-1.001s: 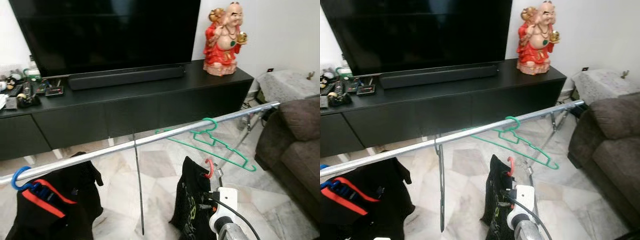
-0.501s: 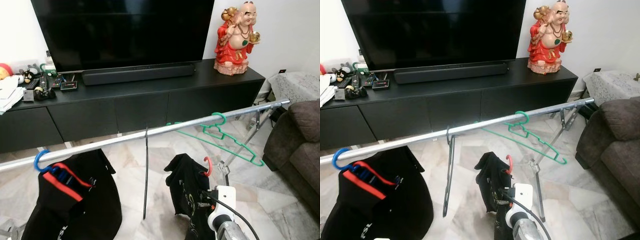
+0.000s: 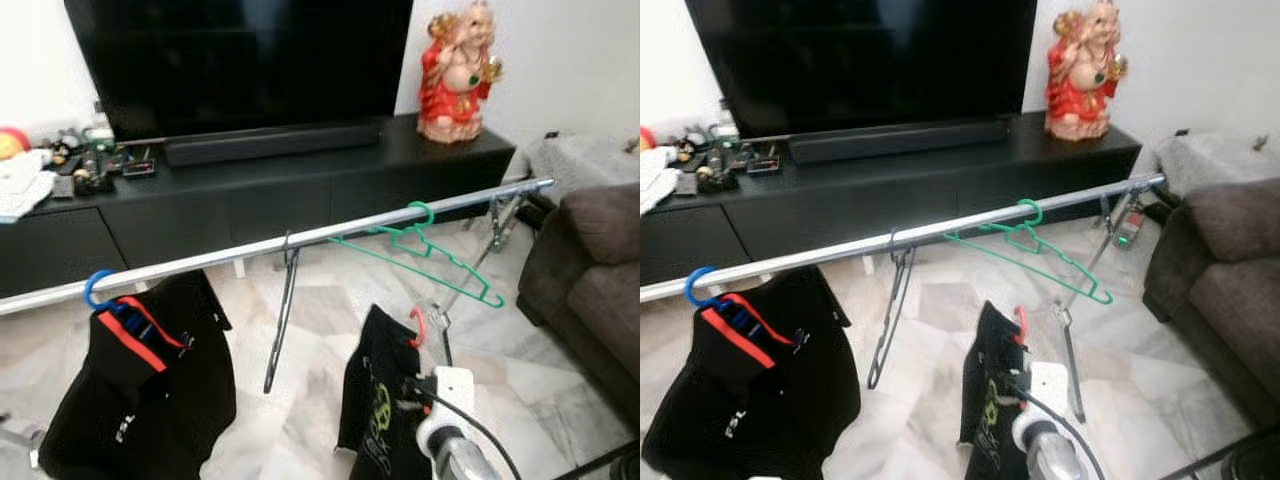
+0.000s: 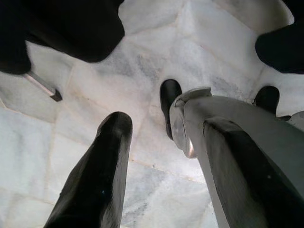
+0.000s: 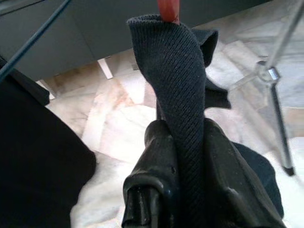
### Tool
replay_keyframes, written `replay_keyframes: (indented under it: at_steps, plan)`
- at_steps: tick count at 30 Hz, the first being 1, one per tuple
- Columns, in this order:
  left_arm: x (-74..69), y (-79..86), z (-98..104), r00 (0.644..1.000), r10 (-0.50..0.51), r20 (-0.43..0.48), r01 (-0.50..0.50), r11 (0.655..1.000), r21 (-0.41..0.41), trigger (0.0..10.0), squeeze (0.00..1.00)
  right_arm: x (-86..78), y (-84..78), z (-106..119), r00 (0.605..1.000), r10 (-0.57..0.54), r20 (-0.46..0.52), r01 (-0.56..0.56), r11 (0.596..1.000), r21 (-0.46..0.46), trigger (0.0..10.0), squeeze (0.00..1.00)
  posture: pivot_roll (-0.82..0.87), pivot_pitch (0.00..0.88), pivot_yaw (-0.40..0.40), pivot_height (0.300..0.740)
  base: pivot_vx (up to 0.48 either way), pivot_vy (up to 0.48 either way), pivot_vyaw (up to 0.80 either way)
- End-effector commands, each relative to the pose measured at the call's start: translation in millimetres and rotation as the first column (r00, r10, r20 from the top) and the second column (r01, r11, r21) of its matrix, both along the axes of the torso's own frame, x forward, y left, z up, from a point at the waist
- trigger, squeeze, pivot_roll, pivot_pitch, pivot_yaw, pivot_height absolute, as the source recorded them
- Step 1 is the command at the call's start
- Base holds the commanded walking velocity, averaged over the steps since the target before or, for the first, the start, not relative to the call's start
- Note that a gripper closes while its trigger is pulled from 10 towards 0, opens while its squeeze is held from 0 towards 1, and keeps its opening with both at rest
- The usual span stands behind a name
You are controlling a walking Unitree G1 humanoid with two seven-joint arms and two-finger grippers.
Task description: Hang hanger
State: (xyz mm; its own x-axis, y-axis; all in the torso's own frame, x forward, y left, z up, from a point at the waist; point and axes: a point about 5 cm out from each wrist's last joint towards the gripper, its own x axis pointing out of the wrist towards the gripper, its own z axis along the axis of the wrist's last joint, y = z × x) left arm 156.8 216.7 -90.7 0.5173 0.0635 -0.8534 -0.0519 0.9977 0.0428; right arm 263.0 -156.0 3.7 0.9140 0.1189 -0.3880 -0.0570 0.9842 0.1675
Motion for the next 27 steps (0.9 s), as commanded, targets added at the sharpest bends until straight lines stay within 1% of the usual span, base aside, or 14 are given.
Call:
replay_keyframes:
  at_steps: [1,27]
  plan:
    - [-5.4,5.2,-1.2,1.0,0.0,-0.019,0.0,1.0,0.015,10.0,0.0,3.5,4.0,5.1,0.999,0.003,0.032,-0.003,1.0,0.01,10.0,0.0,0.02,0.0,0.011,0.74,-0.27,0.0,0.0]
    - [-5.1,5.1,-1.1,1.0,-0.008,-0.02,0.008,1.0,0.017,10.0,0.0,4.7,3.3,4.1,1.0,-0.003,0.028,0.002,1.0,0.007,10.0,0.0,0.03,0.0,0.011,0.74,-0.29,0.0,0.0]
